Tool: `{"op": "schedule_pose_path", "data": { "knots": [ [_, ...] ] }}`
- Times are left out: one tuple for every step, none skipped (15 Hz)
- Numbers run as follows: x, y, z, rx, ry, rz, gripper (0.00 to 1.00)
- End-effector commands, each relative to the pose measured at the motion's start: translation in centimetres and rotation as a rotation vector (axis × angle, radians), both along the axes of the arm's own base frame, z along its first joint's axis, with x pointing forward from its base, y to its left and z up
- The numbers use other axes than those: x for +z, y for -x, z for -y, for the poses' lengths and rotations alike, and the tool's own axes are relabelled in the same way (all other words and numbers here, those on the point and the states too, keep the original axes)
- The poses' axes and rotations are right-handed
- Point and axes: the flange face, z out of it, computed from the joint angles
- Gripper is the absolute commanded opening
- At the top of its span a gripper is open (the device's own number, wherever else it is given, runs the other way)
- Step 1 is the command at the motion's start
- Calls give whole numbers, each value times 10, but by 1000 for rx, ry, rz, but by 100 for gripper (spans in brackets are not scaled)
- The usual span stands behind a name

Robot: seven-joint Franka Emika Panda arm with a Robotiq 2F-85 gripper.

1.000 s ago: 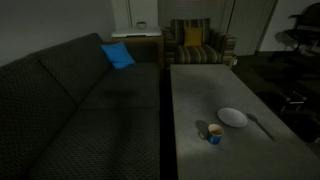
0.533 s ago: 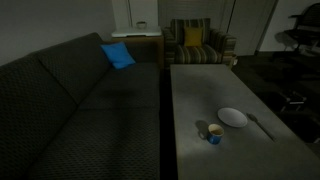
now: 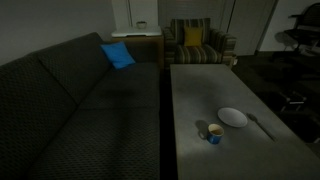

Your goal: Put the cup on the white plate

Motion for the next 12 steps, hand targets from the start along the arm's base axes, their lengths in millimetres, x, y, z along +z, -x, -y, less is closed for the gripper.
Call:
{"op": "schedule_pose_path", "data": {
  "knots": [
    [-62,-14,-40,37,22,-16,100],
    [-79,-18,-52,49,33,-33,100],
    [-98,-22,-64,61,45,-46,100],
    [-120,-29,-77,89,45,-90,100],
    [-141,-36,-89,107,46,-123,100],
    [-158,-40,-97,119,40,-178,100],
    [-173,-44,-103,128,32,-217,100],
    [-145,-24,-95,113,52,-168,100],
    [-161,-29,-101,120,53,-200,100],
    [-172,-35,-103,123,54,-219,100],
    [-177,-39,-104,124,55,-227,100],
    [-178,-42,-104,123,55,-228,100]
  ]
}}
